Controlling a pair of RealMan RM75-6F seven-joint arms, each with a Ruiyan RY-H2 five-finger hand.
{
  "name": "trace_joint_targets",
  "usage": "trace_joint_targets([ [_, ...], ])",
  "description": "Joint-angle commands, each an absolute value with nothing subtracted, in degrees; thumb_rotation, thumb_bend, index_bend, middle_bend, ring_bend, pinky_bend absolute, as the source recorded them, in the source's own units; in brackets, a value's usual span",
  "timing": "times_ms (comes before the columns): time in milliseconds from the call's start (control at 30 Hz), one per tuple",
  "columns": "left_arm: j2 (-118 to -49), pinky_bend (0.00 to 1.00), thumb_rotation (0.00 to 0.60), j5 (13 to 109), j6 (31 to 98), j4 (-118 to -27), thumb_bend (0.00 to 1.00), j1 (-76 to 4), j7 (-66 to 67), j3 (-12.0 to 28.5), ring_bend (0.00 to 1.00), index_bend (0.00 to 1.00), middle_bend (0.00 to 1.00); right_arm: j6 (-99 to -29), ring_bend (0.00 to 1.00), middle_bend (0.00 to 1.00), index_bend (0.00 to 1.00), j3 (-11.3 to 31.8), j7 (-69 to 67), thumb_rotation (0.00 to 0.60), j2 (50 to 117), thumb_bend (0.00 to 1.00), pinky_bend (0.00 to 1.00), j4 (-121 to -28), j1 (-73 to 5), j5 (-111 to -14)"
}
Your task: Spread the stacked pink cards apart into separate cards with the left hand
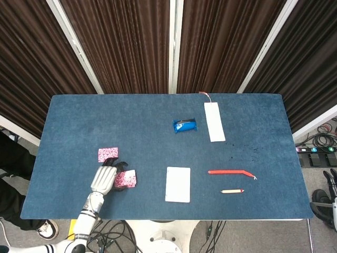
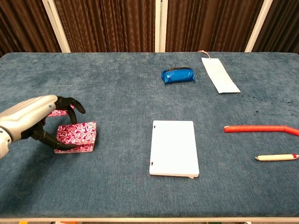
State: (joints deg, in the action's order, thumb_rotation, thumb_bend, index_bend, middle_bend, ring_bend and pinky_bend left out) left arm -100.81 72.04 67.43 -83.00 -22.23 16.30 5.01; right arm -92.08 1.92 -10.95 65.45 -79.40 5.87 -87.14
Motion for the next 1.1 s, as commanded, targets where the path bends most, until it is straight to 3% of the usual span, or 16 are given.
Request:
trace_joint_targets([
  [33,-100.1,0.12,0.6,71.9,67.2,-84.1,0.24,-23.0,17.1,6.0,0.12,0.29,0.46,-92.3,0.0,0.0,0.0,1.9,-11.0,0.6,65.4,0.14,0.0,-79.4,6.0,-87.2],
  [467,-101.6,0.12,0.6,65.4,59.7,-81.8,0.24,-31.9,22.1,13.8,0.12,0.29,0.47,-93.2,0.0,0.0,0.0,2.3,-12.3,0.6,65.1,0.14,0.0,-78.8,6.5,-86.8],
  [800,-106.1,0.12,0.6,62.6,56.9,-74.2,0.24,-36.1,20.7,15.3,0.13,0.3,0.47,-92.2,0.0,0.0,0.0,2.5,-14.2,0.6,65.0,0.14,0.0,-77.4,6.6,-85.7],
  [933,-106.7,0.12,0.6,62.9,57.0,-73.0,0.24,-36.6,19.5,15.1,0.13,0.29,0.42,-91.8,0.0,0.0,0.0,2.5,-14.6,0.6,65.3,0.14,0.0,-76.7,6.5,-85.7],
  [1100,-105.9,0.12,0.6,63.2,56.6,-73.2,0.2,-36.7,18.0,14.5,0.09,0.19,0.18,-92.3,0.0,0.0,0.0,2.5,-14.7,0.6,65.4,0.14,0.0,-76.5,6.6,-85.9],
])
